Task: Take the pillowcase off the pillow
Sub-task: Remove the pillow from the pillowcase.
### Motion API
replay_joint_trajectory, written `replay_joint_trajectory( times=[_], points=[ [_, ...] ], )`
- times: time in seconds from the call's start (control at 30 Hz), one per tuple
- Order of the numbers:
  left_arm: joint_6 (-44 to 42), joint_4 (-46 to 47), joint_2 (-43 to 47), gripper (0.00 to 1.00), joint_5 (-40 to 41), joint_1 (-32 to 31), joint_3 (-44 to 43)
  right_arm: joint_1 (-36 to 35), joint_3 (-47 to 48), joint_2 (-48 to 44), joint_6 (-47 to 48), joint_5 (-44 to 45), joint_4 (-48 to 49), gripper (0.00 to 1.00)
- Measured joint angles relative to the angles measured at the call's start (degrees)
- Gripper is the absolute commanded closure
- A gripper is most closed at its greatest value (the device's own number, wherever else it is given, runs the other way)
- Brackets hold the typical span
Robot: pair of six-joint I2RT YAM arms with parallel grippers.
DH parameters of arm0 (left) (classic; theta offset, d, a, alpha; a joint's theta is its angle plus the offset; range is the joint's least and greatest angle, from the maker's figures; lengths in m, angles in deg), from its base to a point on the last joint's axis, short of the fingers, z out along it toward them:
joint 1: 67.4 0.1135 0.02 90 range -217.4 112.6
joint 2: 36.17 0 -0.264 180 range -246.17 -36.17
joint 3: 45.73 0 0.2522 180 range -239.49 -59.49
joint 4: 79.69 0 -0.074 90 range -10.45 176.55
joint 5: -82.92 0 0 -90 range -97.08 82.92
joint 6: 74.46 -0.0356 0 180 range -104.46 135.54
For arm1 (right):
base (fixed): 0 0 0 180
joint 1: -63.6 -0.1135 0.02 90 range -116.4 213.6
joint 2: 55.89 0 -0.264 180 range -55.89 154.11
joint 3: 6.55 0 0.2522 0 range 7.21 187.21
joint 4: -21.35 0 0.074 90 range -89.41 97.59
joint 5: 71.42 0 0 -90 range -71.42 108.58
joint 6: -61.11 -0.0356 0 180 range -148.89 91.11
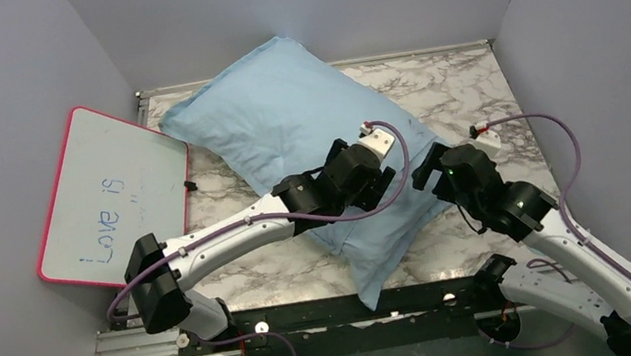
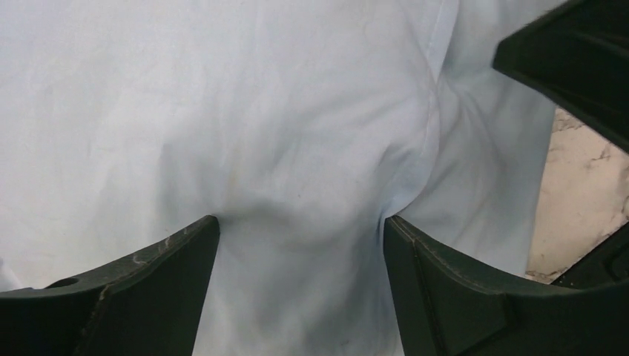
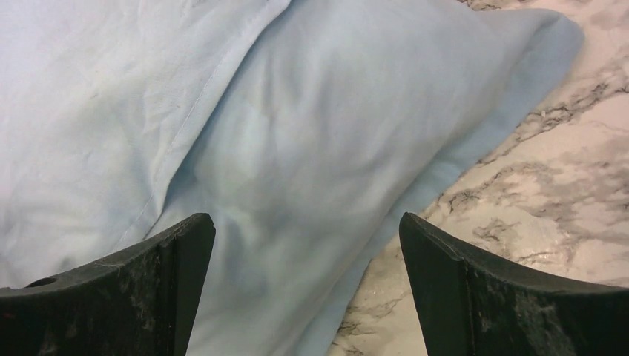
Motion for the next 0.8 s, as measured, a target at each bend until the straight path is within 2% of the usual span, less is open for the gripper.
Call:
replay_joint_trajectory(
  times=[0.1,0.37,0.43,0.53,0.6,0.7,0.8],
  points=[
    [-0.52,-0.37,-2.34,0.33,1.49,0.0,-1.99,-0.02,-0.31,-4.22,-2.64,0.42,-2.36,0.0],
    [0.46,0.04,-3.21,0.53,4.9,-0.26,-2.43,-0.02,-1.66,-11.74,-8.41,2.08,-7.93,0.03],
    [0.85,0.39,-2.97,0.59,5.38,-0.26,-1.99,0.0,-2.12,-13.22,-9.18,2.14,-8.44,0.08],
    [1.55,0.81,-2.71,0.68,6.12,-0.26,-1.7,0.0,-2.82,-14.73,-9.92,1.99,-8.55,0.22],
    [2.08,1.03,-2.58,0.79,6.36,-0.22,-1.68,0.0,-3.43,-15.15,-9.92,1.38,-8.28,0.32],
    [2.78,1.25,-2.43,0.98,5.95,-0.15,-1.68,0.0,-4.81,-14.73,-9.9,-0.63,-7.04,0.43],
    [3.39,1.44,-2.34,1.0,5.03,-0.13,-1.66,0.0,-6.25,-12.52,-9.99,-2.54,-5.68,0.55]
  ],
)
